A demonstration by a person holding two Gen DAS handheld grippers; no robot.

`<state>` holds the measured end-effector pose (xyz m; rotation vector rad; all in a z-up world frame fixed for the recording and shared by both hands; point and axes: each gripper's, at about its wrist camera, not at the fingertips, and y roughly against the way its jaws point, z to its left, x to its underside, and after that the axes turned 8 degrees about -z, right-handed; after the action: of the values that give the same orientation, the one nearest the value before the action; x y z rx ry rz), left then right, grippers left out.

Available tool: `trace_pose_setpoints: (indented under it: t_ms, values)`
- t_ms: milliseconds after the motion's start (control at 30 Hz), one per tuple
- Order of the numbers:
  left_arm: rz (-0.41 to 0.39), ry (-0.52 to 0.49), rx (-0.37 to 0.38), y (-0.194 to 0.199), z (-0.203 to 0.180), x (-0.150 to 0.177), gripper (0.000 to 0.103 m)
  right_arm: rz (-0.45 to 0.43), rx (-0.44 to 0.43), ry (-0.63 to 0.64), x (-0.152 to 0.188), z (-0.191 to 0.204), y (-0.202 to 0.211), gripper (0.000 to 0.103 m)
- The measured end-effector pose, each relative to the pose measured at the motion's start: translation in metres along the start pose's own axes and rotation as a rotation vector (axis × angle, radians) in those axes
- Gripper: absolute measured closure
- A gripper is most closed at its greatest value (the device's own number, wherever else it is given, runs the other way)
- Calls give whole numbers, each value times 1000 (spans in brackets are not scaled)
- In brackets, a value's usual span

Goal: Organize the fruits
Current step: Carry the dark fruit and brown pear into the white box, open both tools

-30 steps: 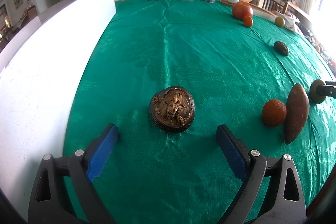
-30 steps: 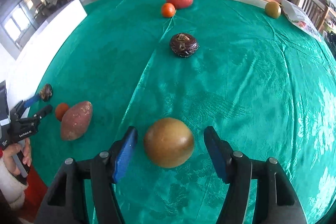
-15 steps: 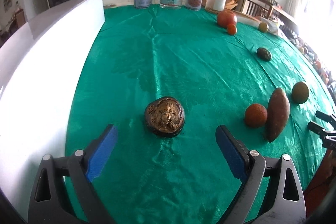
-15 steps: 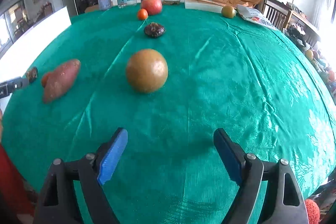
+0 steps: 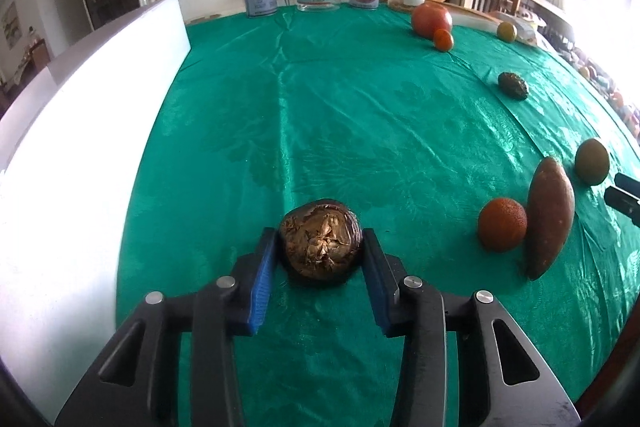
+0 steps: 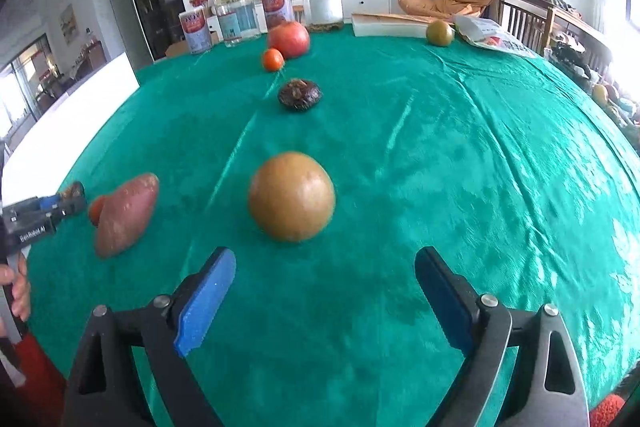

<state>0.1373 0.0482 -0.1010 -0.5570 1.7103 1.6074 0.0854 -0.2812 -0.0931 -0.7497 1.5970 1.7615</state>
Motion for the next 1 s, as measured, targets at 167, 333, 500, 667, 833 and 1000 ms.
trace_pose_setpoints:
  t_ms: [167, 333, 500, 667, 833, 1000]
  values:
    - [20, 64, 26, 7, 8, 5, 61, -7, -17, 29, -11, 13, -12, 13]
    - [39, 99, 45, 11, 10, 7, 61, -24, -24, 14, -19, 13, -22, 30]
    - [59, 130, 82, 21, 7, 5, 61, 23, -33, 7, -23, 13, -28, 54]
    - [38, 198, 170, 67, 17, -14, 61, 40, -134, 25, -39, 33, -5, 54]
    - [-33, 254, 186, 133, 63, -48, 61, 87, -369, 83, -76, 107, 9, 54]
    - [-63, 297, 8, 165, 141, -64, 61, 110, -607, 195, -113, 218, 14, 54]
